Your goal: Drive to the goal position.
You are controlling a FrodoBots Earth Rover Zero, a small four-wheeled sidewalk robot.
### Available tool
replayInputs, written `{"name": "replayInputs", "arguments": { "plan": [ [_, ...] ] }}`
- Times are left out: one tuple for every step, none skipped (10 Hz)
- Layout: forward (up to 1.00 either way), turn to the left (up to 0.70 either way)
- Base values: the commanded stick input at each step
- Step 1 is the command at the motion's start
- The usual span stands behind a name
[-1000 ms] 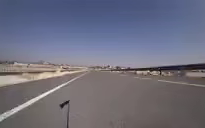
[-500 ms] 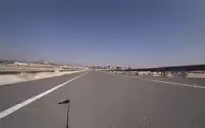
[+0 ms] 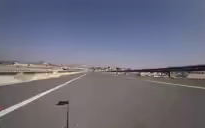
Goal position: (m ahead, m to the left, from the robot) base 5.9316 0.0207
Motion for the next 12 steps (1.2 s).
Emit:
{"name": "replayInputs", "arguments": {
  "plan": [
    [1.0,0.0],
    [1.0,0.0],
    [1.0,0.0],
    [1.0,0.0],
    [1.0,0.0],
    [1.0,0.0],
    [1.0,0.0],
    [1.0,0.0],
    [1.0,0.0],
    [1.0,0.0],
    [1.0,0.0],
    [1.0,0.0]
  ]
}}
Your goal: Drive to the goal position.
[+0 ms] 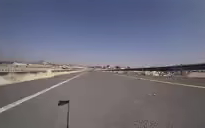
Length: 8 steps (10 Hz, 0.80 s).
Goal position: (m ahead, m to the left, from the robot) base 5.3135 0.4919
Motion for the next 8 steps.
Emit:
{"name": "replayInputs", "arguments": {
  "plan": [
    [1.0,0.0],
    [1.0,0.0],
    [1.0,0.0],
    [1.0,0.0],
    [1.0,0.0],
    [1.0,0.0],
    [1.0,0.0],
    [1.0,0.0]
  ]
}}
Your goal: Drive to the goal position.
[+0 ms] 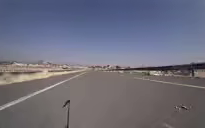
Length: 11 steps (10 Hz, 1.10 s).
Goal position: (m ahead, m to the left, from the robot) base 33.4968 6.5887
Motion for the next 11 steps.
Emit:
{"name": "replayInputs", "arguments": {
  "plan": [
    [1.0,0.0],
    [1.0,0.0],
    [1.0,0.0],
    [1.0,0.02],
    [1.0,0.03],
    [1.0,0.04],
    [1.0,0.05],
    [1.0,0.07],
    [1.0,0.11],
    [1.0,0.12],
    [1.0,0.12]
  ]
}}
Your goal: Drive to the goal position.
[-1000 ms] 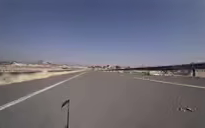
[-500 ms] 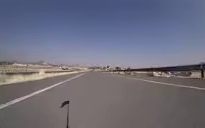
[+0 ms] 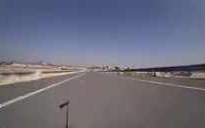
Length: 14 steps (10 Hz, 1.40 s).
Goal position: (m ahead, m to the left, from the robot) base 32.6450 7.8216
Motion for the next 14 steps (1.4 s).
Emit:
{"name": "replayInputs", "arguments": {
  "plan": [
    [1.0,0.08],
    [1.0,0.03],
    [1.0,0.0],
    [1.0,0.0],
    [1.0,0.02],
    [1.0,0.03],
    [1.0,0.08],
    [1.0,0.13],
    [1.0,0.14],
    [1.0,0.06],
    [1.0,0.01],
    [1.0,0.0],
    [1.0,0.0],
    [1.0,0.0]
  ]
}}
